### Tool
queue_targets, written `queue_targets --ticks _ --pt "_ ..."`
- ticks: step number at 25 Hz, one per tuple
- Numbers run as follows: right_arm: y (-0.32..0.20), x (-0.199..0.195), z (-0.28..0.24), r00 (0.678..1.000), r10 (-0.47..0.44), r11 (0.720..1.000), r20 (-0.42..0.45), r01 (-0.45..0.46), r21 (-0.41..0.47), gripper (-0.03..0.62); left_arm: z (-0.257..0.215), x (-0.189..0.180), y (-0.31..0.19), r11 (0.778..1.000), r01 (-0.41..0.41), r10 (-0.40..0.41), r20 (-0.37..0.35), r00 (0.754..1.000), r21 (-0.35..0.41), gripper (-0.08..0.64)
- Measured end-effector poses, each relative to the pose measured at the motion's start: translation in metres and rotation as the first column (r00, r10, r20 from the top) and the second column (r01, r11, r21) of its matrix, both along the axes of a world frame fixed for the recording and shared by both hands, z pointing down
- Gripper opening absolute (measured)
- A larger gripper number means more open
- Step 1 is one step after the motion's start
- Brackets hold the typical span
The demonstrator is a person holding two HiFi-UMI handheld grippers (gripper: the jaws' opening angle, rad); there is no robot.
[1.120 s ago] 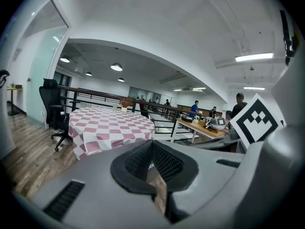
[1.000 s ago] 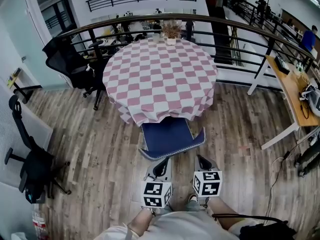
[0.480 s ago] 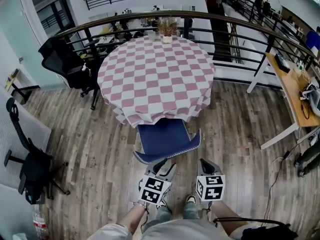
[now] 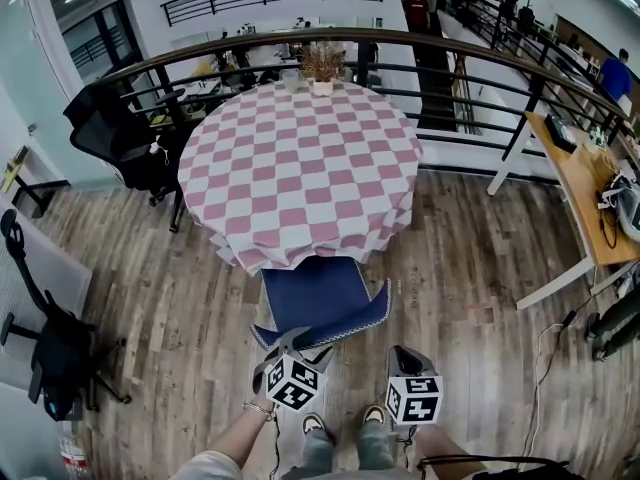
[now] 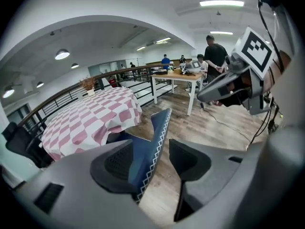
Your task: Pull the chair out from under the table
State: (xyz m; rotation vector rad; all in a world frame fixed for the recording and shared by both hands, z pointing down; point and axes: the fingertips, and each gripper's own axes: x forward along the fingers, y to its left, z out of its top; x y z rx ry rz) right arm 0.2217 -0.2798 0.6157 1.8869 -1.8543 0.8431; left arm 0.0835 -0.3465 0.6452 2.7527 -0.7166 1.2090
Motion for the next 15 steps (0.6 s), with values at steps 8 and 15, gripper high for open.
queue_targets --ticks 8,15 --pt "-0.001 0.015 0.034 0.999 0.041 0.997 0.024 -0.039 -0.061 0.018 0.051 0.015 -0.007 0.977 -0.206 0.214 0.185 0.959 -0.062 0.232" --pt "-0.011 0.017 0.042 0.999 0.028 0.998 0.028 -0.027 -0.062 0.018 0.072 0.024 -0.01 0.964 -0.246 0.263 0.257 0.93 -0.096 0.23"
